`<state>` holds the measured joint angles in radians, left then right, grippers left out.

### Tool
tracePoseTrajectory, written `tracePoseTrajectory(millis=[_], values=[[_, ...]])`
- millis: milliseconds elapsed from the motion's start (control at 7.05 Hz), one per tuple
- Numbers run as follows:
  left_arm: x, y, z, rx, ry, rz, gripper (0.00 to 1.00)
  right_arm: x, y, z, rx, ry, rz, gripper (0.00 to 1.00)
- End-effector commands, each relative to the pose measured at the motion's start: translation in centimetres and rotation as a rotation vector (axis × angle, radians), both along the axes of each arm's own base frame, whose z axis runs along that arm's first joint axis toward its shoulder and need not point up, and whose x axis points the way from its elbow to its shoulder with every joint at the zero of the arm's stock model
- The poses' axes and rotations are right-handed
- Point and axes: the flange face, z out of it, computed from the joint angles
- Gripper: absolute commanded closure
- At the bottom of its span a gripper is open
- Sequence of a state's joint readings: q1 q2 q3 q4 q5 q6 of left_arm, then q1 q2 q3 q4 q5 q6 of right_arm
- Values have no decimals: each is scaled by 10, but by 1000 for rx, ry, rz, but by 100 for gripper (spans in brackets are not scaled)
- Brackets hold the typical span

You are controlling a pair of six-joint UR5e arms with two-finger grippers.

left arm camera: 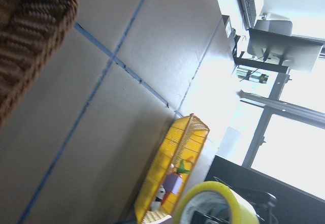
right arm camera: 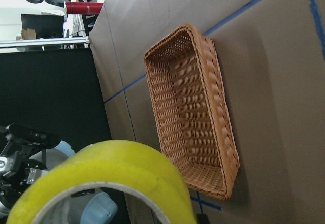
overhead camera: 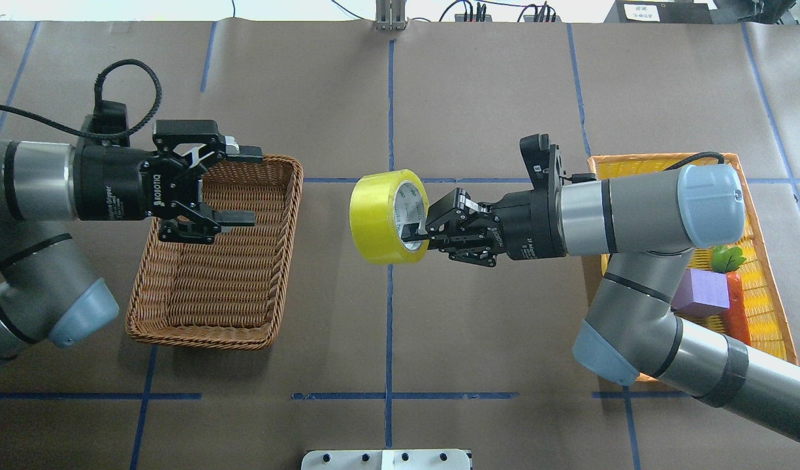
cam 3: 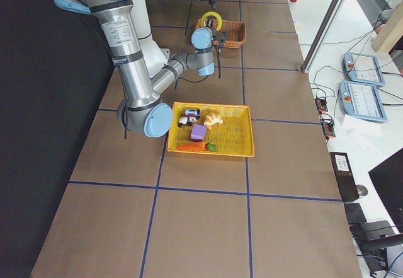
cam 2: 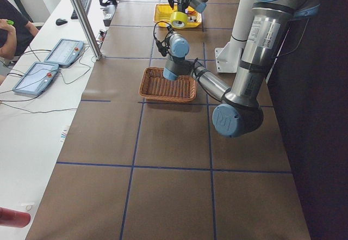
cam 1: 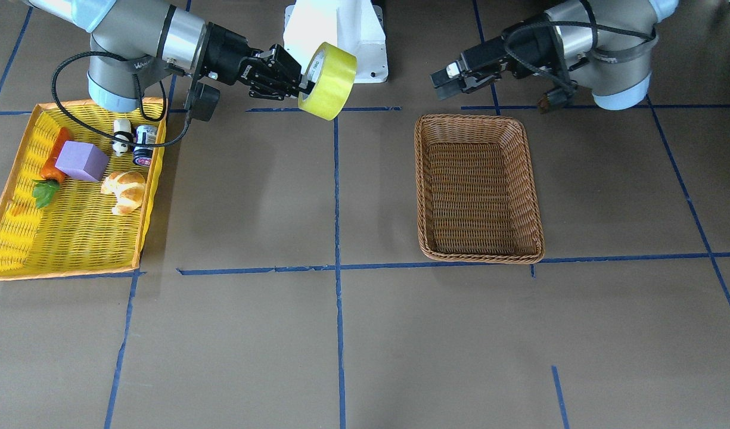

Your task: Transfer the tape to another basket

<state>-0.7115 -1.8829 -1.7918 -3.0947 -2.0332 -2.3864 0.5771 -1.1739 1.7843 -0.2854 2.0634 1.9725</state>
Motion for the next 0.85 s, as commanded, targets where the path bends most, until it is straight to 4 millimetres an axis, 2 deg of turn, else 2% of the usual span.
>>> tracePoseTrajectory(millis=[0,142,284,426,709], values=[[25,24,-26,-32,92,37,0,-1,28,-17,22,-34,-80,98],[28,25,-31,-28,98,42,0,-3,36,-20,27,-43,-96,98],[42,37,-36,-22,106,77,0,-6,40,-20,26,-42,-105,98],[46,40,-43,-18,117,87,0,-7,42,-20,25,-42,-108,98],[45,44,-54,-28,142,108,0,-8,42,-20,26,-41,-108,98]])
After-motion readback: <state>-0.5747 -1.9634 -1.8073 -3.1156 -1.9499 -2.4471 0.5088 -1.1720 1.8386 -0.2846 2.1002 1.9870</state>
